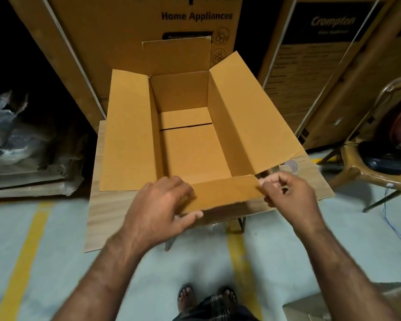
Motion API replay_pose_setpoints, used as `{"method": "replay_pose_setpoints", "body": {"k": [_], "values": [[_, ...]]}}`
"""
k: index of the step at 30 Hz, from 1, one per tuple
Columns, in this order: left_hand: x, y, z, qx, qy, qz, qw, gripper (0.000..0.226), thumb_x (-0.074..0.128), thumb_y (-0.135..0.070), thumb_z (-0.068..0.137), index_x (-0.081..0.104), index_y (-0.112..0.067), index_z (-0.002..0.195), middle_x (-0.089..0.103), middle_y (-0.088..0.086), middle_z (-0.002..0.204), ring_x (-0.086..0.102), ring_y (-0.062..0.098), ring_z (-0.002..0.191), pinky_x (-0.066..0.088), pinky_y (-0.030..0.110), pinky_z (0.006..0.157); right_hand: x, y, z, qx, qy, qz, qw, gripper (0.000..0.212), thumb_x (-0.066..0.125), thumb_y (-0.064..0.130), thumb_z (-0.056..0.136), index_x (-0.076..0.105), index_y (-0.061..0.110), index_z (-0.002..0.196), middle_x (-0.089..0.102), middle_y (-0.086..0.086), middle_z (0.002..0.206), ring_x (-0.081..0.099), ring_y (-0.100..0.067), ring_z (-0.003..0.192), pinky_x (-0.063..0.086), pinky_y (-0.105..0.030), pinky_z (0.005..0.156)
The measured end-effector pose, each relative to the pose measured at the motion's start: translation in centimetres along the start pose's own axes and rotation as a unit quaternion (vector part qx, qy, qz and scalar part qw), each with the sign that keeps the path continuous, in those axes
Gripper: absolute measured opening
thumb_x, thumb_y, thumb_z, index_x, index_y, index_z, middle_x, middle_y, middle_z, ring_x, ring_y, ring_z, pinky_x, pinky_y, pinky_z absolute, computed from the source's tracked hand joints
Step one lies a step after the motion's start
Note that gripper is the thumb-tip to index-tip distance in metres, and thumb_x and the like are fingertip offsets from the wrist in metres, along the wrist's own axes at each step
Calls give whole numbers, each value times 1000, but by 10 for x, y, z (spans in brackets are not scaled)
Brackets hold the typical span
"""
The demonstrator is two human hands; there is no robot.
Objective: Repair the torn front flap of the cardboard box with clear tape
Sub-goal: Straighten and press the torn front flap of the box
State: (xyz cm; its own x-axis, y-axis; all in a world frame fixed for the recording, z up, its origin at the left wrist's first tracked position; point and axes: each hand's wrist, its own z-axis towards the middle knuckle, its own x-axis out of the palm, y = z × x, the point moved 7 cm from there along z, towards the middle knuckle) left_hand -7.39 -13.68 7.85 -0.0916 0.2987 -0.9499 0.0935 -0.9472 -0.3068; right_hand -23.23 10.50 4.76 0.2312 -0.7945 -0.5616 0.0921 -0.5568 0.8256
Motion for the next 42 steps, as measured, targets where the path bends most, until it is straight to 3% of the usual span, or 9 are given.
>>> {"method": "replay_pose_setpoints", "body": {"k": [6,9,12,14,19,27,33,37,42], "values": [[55,3,-15,-25,91,24,995,97,57,-79,70,26,-44,155,16,-7,167,21,19,151,31,62,113,29,-65,-21,57,54,61,995,31,80,20,85,73,40,108,69,14,112,69,-21,87,62,-52,84],[77,8,-11,-35,121,55,991,112,63,-77,68,4,-48,159,-12,-6,171,-1,23,157,16,71,117,40,-75,-19,30,69,56,996,43,78,15,87,69,39,122,65,15,118,65,-18,107,61,-44,84],[91,9,-7,-42,124,89,987,121,67,-75,65,-5,-47,158,-22,-4,170,-8,28,158,9,76,115,46,-79,-14,7,81,54,995,46,76,12,88,67,36,126,66,11,123,60,-6,115,53,-21,78],[97,9,-4,-50,125,104,985,126,70,-73,65,-11,-46,158,-27,-4,168,-11,29,158,5,77,114,50,-82,-12,2,91,58,994,47,76,12,88,65,38,125,67,14,119,58,1,114,49,-17,78],[106,6,2,-83,122,135,980,133,77,-70,63,-13,-44,157,-24,-2,169,-12,30,157,7,78,114,53,-83,-6,-17,111,50,992,47,75,10,88,63,36,125,66,18,105,55,18,97,47,-5,71],[112,4,5,-119,120,156,973,133,77,-73,58,-8,-44,157,-15,-3,170,-10,27,157,7,80,112,59,-95,5,-24,129,26,991,50,74,17,88,59,40,130,65,6,93,68,-13,75,45,-11,64],[115,-15,14,-100,97,140,980,135,58,-96,54,-3,-39,159,-8,3,172,-7,28,158,-1,80,113,63,-111,17,72,102,160,979,40,75,32,87,58,31,123,76,1,96,73,-19,90,58,-38,82],[123,-39,34,-75,105,169,977,139,56,-98,54,-8,-35,160,-4,3,171,-4,30,158,2,79,113,76,-102,38,122,125,225,959,24,75,31,90,70,18,109,78,-8,100,74,-23,93,51,-30,66],[129,-46,44,-81,83,191,975,135,41,-103,57,-4,-30,162,7,5,170,8,30,156,7,77,113,77,-95,56,98,106,195,970,22,78,28,88,73,14,104,78,-5,93,75,-21,88,56,-30,68]]}}
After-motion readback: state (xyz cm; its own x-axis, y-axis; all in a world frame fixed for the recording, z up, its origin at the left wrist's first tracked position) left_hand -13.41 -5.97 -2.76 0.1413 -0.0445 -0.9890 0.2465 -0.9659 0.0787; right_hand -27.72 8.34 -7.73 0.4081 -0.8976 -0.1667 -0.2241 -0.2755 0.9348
